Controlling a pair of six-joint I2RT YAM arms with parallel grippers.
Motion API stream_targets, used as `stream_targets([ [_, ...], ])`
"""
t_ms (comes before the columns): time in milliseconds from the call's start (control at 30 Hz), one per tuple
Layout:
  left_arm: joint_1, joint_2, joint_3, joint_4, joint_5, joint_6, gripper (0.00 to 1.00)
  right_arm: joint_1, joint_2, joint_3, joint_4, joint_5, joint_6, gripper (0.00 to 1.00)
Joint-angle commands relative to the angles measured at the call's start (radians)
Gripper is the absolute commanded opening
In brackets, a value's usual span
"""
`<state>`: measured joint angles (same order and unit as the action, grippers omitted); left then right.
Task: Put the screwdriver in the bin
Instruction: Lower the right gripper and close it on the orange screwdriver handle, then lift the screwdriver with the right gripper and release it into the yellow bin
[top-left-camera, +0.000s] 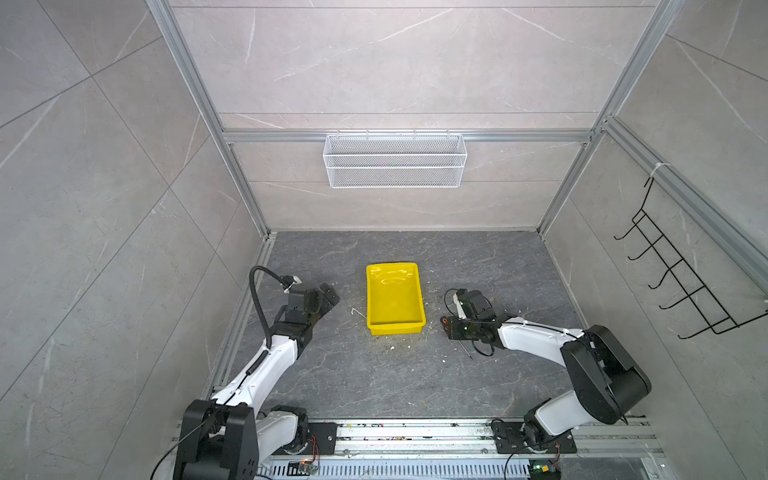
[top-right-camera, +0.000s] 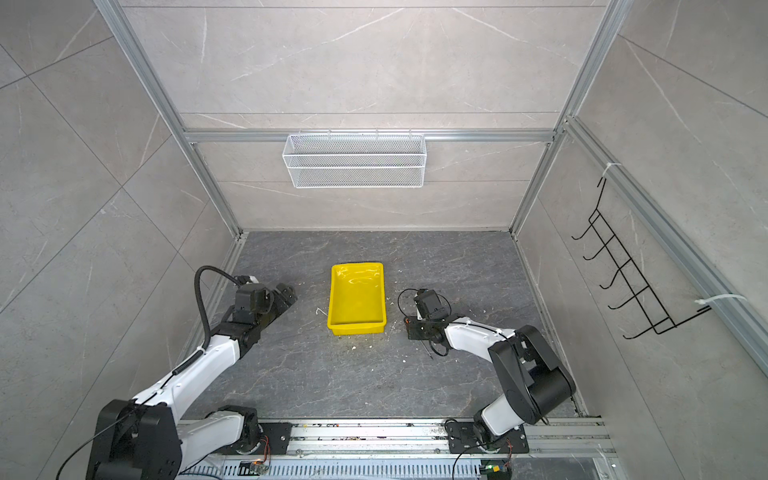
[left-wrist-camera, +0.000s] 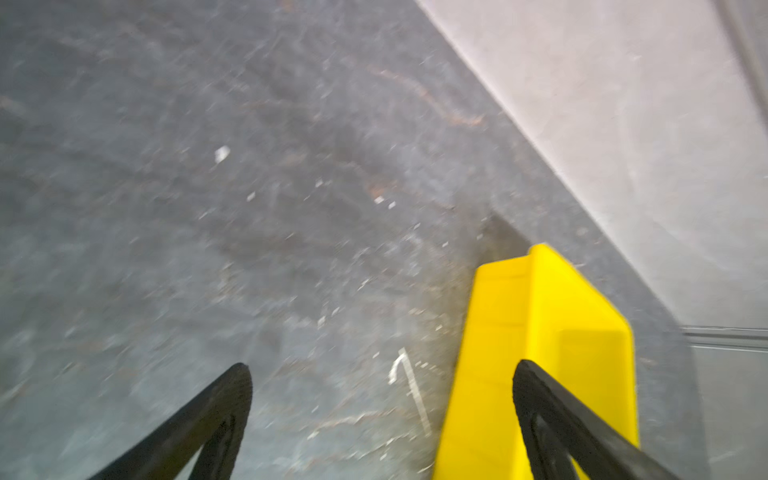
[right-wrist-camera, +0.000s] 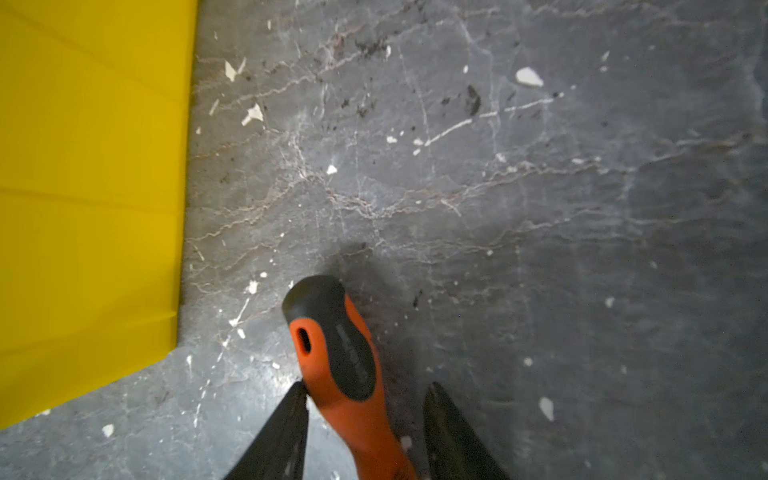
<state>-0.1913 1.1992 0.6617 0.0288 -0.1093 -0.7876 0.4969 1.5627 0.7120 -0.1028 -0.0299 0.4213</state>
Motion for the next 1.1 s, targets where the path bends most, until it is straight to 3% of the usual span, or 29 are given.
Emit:
stream_targets([
  [0, -0.059, 0.054, 0.023, 0.094, 0.024, 0.057, 1.0, 0.014, 0.036, 0.044, -0.075, 0.084, -0.002, 0.46],
  [133, -0.114, 0.121, -0.105, 0.281, 0.018, 0.225, 1.0, 0.027, 0.067, 0.074, -0.12, 0.128, 0.012, 0.44],
  [200, -0.079, 0.102, -0.051, 0.164, 0.06, 0.168, 1.0, 0.036, 0.065, 0.083, -0.138, 0.17, 0.028, 0.41],
  [300, -0.085, 0.071, -0.054, 0.172, 0.049, 0.172, 1.0, 0.05, 0.059, 0.084, -0.159, 0.244, 0.064, 0.32],
  [367, -0.083, 0.059, -0.075, 0.176, 0.01, 0.153, 1.0, 0.066, 0.046, 0.089, -0.2, 0.316, 0.104, 0.22],
  [500, -0.066, 0.085, -0.141, 0.185, -0.122, 0.011, 1.0, 0.099, -0.035, 0.071, -0.271, 0.4, 0.183, 0.17],
  [667, -0.03, 0.112, -0.146, 0.219, -0.046, -0.032, 1.0, 0.115, -0.167, 0.091, -0.431, 0.425, 0.254, 0.09],
  [800, -0.03, 0.083, -0.184, 0.284, -0.033, -0.043, 1.0, 0.135, -0.267, 0.171, -0.587, 0.48, 0.207, 0.1],
  [900, -0.03, 0.076, -0.161, 0.233, -0.052, -0.023, 1.0, 0.139, -0.289, 0.268, -0.658, 0.508, 0.175, 0.1],
  [1000, -0.028, 0.112, -0.129, 0.162, -0.115, -0.075, 1.0, 0.149, -0.237, 0.378, -0.621, 0.471, 0.152, 0.11],
  [1067, -0.018, 0.126, -0.114, 0.138, -0.091, -0.093, 1.0, 0.179, -0.167, 0.445, -0.553, 0.459, 0.155, 0.11],
])
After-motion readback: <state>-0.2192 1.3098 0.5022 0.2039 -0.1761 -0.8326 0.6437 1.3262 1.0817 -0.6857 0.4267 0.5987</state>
